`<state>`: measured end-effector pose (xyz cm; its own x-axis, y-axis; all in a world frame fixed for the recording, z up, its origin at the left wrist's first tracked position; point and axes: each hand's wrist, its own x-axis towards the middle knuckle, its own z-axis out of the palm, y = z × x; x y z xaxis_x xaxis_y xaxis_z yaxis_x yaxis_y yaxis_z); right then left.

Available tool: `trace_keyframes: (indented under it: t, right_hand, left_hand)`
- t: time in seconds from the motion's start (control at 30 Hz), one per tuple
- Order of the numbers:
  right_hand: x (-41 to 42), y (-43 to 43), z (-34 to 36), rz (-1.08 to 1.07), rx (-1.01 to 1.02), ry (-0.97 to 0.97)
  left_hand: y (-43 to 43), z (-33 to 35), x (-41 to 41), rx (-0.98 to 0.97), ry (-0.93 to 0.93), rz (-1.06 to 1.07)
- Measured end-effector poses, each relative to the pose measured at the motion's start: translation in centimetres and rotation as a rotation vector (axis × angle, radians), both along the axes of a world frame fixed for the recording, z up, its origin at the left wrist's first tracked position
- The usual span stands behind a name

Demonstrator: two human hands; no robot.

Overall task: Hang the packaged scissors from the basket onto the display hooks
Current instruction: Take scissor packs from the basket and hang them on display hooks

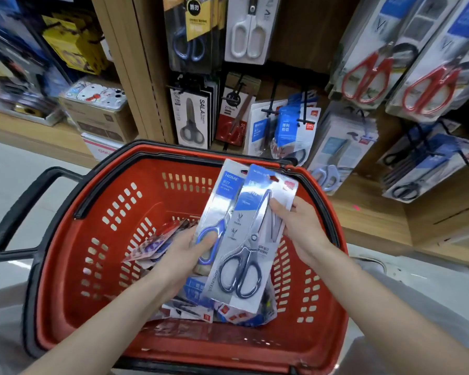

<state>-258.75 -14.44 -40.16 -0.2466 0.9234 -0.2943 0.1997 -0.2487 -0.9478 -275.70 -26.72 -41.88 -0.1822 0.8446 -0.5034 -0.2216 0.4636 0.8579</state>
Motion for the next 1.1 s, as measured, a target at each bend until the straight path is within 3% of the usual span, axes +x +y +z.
trace_keyframes:
  t: [0.17,0.3,0.4,0.57,0.7,0.83,1.1]
  right_hand:
    - [2.4,2.4,2.5,-0.100,0.075,0.027]
    - [3.9,2.9,2.9,0.023,0.064,-0.054]
    - [3.7,2.2,2.0,0.111,-0.024,-0.024]
    - [3.2,1.4,1.5,0.203,-0.079,-0.036]
    - [2.4,0.4,1.4,0.228,-0.045,-0.052]
    - [2.2,1.3,2.7,0.117,0.103,-0.091]
    - [6.1,6.0,9.8,-0.005,0.318,-0.139]
  left_hand:
    - [0.6,0.7,-0.9,0.032,0.053,0.029]
    - [1.6,1.9,-0.7,0.055,0.115,-0.070]
    - [2.3,2.6,0.2,0.067,0.077,-0.141]
    - [2.6,2.3,0.5,0.096,0.176,-0.285]
    - [2.9,2.9,1.2,0.140,0.140,-0.169]
    - [4.5,3.8,1.4,0.170,0.178,-0.013]
    - [9.2,7.1,3.9,0.347,0.229,-0.030]
